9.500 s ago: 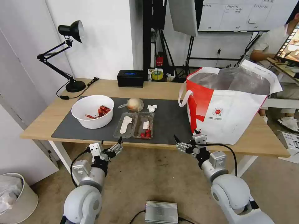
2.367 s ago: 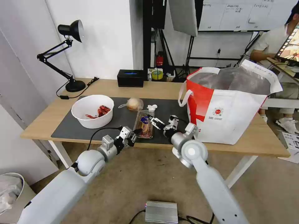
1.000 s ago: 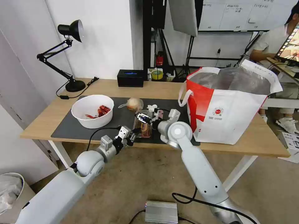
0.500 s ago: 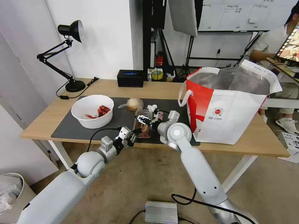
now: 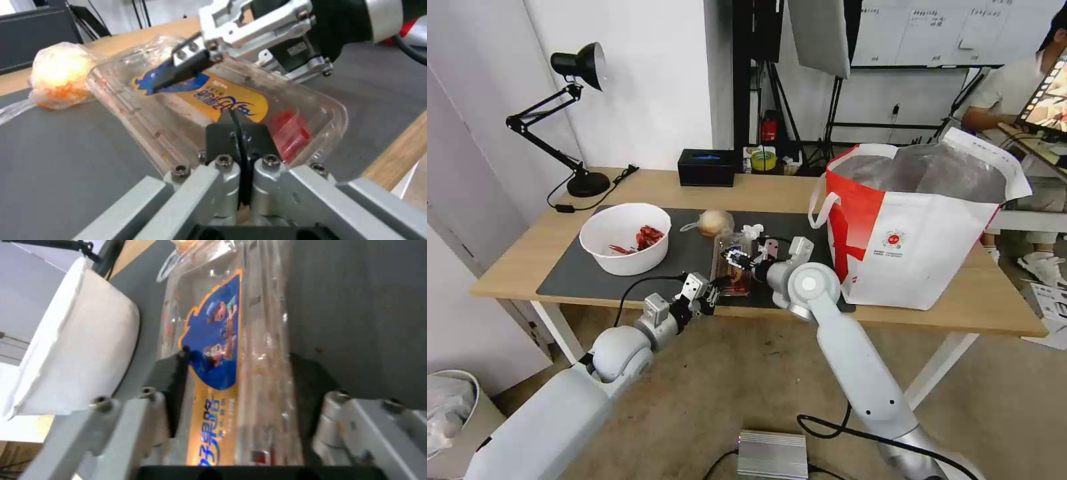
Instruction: Pick up the trash from the table and place it into the takeout bag.
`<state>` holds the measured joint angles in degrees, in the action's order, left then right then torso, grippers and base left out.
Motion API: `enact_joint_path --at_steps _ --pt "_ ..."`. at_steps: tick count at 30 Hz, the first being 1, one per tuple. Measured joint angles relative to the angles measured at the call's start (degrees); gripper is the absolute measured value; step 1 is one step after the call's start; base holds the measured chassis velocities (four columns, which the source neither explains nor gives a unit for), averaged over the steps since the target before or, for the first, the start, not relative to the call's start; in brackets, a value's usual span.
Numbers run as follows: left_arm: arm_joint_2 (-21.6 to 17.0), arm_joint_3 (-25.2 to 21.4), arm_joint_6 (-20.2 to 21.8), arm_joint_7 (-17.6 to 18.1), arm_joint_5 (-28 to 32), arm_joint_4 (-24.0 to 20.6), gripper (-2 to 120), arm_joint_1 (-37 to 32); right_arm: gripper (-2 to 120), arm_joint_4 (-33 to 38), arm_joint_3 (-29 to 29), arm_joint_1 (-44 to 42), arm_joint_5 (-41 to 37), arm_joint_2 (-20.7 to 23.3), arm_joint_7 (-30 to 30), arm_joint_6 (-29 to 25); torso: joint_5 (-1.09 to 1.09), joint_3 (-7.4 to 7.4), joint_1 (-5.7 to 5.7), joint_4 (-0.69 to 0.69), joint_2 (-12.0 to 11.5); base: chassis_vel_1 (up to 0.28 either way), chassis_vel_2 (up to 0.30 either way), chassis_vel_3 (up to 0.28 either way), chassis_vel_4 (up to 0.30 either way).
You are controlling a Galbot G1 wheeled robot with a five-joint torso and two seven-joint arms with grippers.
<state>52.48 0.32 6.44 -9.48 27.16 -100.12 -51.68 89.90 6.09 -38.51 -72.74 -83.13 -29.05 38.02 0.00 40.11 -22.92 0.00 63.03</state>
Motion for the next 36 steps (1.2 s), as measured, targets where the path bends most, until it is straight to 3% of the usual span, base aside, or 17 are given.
enact_joint_path --at_steps 8,10,15,27,36 --pt "-0.39 0.01 -0.05 0.1 -0.01 -0.2 0 0.08 23 0.41 0.07 -0.14 -0.81 0.47 -1.15 0.68 0.0 0.0 0.0 0.0 0.0 0.0 0.0 0.0 0.0" --pt "-0.46 -0.01 -0.27 0.1 0.02 -0.42 0 0.05 10 0.38 0.44 -0.3 -2.0 0.41 -2.43 1.21 0.0 0.0 0.0 0.0 -0.01 0.0 0.0 0.0 0.0" --pt "-0.5 -0.3 -0.44 0.58 0.19 -0.8 0 -0.19 1 0.24 0.76 -0.48 -2.65 0.34 -2.63 1.27 0.0 0.0 0.0 0.0 -0.01 0.0 0.0 0.0 0.0" --pt "-3.44 -6.37 -1.88 1.31 2.01 -5.46 0 -5.64 1 0.87 2.67 -0.02 -3.91 0.56 -0.61 0.29 0.0 0.0 0.0 0.0 0.0 0.0 0.0 0.0 0.0" --pt "-2.9 -11.86 -3.38 1.69 1.72 -8.13 0 -11.73 1 9.8 4.46 0.68 -3.81 4.0 1.87 -1.13 0.0 0.0 0.0 0.0 -0.01 0.0 0.0 0.0 0.0"
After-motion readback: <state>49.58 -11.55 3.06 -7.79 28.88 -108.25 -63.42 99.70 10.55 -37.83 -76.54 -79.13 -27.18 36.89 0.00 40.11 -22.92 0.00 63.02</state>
